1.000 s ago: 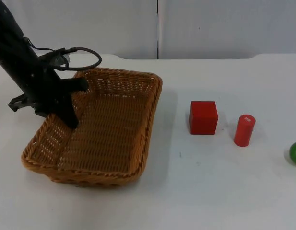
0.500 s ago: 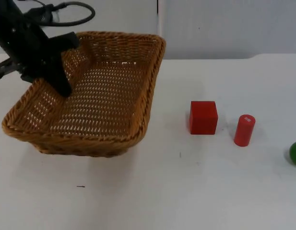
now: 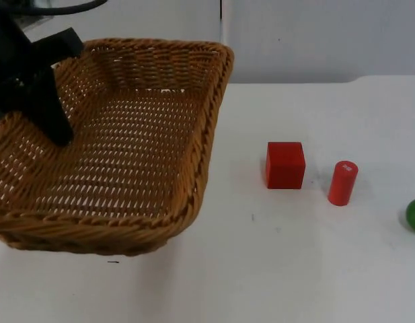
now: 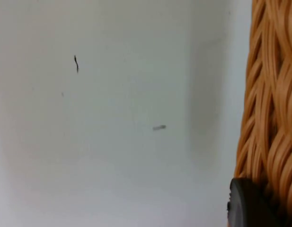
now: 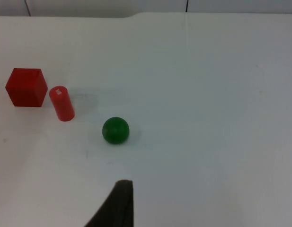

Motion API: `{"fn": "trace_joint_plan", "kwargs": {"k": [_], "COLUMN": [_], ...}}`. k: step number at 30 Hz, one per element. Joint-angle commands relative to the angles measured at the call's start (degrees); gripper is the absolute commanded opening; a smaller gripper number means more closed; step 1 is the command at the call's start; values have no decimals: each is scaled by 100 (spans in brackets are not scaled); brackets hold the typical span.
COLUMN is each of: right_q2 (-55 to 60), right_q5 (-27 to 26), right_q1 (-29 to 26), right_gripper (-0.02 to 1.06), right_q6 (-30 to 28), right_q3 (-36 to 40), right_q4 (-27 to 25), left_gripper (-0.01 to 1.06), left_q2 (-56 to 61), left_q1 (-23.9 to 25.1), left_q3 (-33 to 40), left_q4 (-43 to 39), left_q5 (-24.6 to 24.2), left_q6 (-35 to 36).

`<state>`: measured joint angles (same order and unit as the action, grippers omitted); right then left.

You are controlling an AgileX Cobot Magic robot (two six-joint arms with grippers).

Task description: Pick up the basket with the left hand and place the object to the left of the red cylinder into the basket with the right hand.

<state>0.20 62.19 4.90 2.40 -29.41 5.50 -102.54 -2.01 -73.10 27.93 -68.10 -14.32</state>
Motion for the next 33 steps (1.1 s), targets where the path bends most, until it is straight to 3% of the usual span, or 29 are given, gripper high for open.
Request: {"fn": "trace_joint_plan", "kwargs": {"k": [1, 19, 33], "right_q2": [-20, -20, -20], "right_q5": [-36, -36, -36], "right_q1": [29, 25, 25], "right_gripper": [104, 104, 104], "right_q6": [-45, -45, -45], "right_q3": [-4, -4, -4], "right_q4": [21, -2, -2], "left_gripper": [0, 0, 0], "left_q2": [288, 2081, 2197], "left_q1": [-26, -16, -16], "left_q3": [162, 1001, 1116], "left_q4": [103, -35, -159], "left_q5": [-54, -186, -186], "left_q6": [26, 318, 417]}}
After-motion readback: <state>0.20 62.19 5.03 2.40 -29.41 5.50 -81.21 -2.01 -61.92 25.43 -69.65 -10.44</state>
